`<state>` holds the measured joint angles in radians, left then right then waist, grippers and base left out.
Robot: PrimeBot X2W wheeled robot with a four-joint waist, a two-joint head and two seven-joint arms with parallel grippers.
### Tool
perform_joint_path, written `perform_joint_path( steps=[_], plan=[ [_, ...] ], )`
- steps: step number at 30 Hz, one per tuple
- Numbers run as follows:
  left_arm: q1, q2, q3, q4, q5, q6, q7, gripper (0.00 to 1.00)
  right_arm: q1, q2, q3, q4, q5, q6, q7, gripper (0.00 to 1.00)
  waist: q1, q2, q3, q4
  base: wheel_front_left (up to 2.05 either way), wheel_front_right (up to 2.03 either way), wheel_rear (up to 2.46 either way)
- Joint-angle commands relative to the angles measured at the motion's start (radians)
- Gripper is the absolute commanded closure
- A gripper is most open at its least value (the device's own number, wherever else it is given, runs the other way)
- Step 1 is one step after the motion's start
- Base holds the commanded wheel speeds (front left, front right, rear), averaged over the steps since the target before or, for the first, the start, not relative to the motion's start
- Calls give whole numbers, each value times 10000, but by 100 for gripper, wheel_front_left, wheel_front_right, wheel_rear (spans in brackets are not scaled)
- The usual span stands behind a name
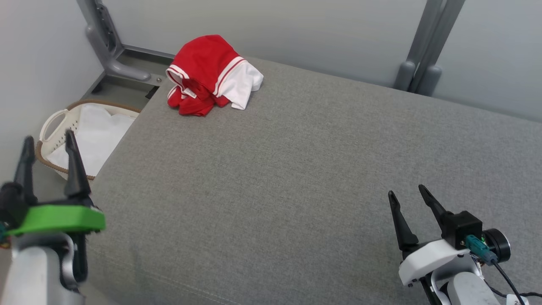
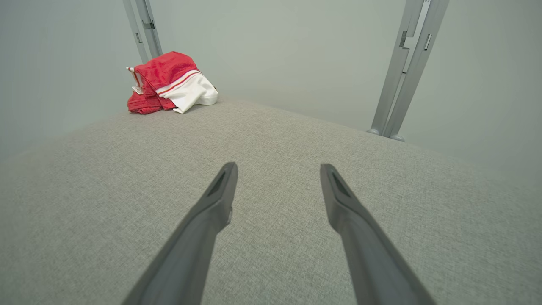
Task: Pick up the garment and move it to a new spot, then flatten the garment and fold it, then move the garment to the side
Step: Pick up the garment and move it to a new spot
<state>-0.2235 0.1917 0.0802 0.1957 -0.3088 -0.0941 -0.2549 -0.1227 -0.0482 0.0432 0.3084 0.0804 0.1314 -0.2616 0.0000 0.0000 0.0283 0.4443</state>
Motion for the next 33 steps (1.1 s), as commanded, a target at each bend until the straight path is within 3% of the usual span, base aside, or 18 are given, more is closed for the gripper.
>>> perform_joint_path(
  steps=[1,6,17,25,33],
  plan=[
    [-665,193,36,88,-9,-53,92,0,-184,-45,-6,-66,-131,-16,-49,0,0,0,576,-493,0,0,0],
    [-2945,893,174,901,-342,-163,483,0,-787,-48,212,-355,-594,-16,-44,0,0,0,1547,-1150,0,0,0],
    [-6629,1365,324,4755,-1357,-261,1352,0,-2095,-47,1184,-1555,-1129,-16,384,0,0,0,3852,-2562,0,0,0],
    [-7805,1608,-51,7001,-1517,-342,1704,0,-2436,-38,1284,-2180,-1403,-16,489,0,0,0,5086,-3110,0,0,0],
    [-8372,1493,-92,8481,-2087,-365,1749,0,-2537,-39,1406,-2424,-1352,-16,399,0,0,0,5772,-3289,0,0,0]
  ],
)
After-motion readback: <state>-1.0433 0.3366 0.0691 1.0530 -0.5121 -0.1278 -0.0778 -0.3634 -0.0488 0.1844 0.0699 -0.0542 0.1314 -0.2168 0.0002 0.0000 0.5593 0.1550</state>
